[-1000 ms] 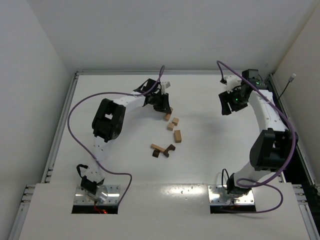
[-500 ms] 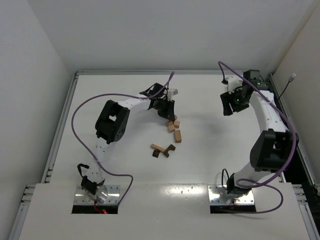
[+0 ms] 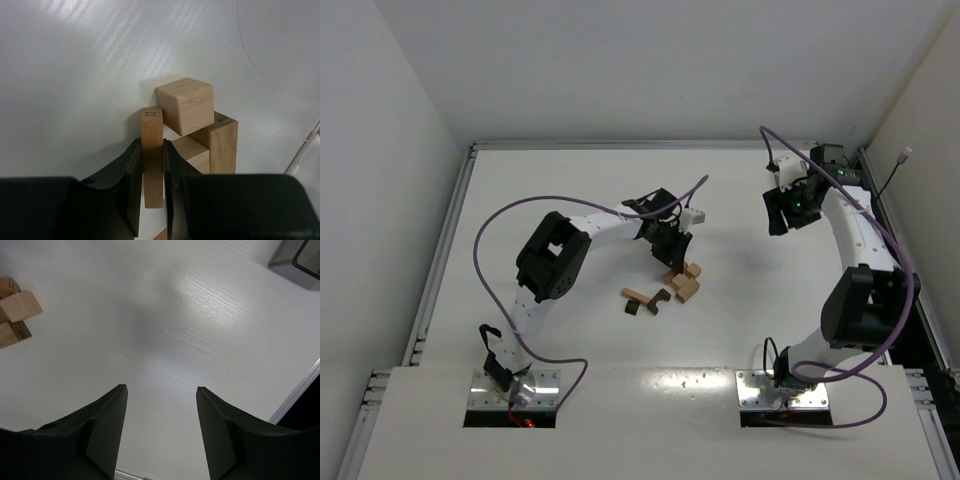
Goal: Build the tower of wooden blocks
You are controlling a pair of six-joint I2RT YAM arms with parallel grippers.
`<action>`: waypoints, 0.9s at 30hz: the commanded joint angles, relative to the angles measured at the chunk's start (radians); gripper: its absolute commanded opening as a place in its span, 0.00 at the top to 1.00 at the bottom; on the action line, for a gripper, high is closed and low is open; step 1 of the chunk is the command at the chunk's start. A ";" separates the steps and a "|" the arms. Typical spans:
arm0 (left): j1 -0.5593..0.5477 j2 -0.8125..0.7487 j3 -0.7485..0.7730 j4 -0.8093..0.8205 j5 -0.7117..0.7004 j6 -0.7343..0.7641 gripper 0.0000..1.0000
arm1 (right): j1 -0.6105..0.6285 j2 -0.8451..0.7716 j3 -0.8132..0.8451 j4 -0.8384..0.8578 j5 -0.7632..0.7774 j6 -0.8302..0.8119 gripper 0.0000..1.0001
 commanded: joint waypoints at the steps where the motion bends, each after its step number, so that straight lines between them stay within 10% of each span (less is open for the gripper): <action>1: -0.030 -0.035 -0.035 -0.082 -0.029 0.064 1.00 | -0.008 -0.055 -0.019 0.003 -0.024 -0.010 0.46; 12: 0.119 -0.197 -0.167 0.107 -0.202 -0.329 1.00 | -0.008 -0.064 -0.019 0.003 -0.044 -0.001 0.47; 27: 0.197 -0.122 -0.386 0.746 -0.039 -0.804 0.96 | -0.008 -0.064 -0.030 0.003 -0.024 -0.001 0.47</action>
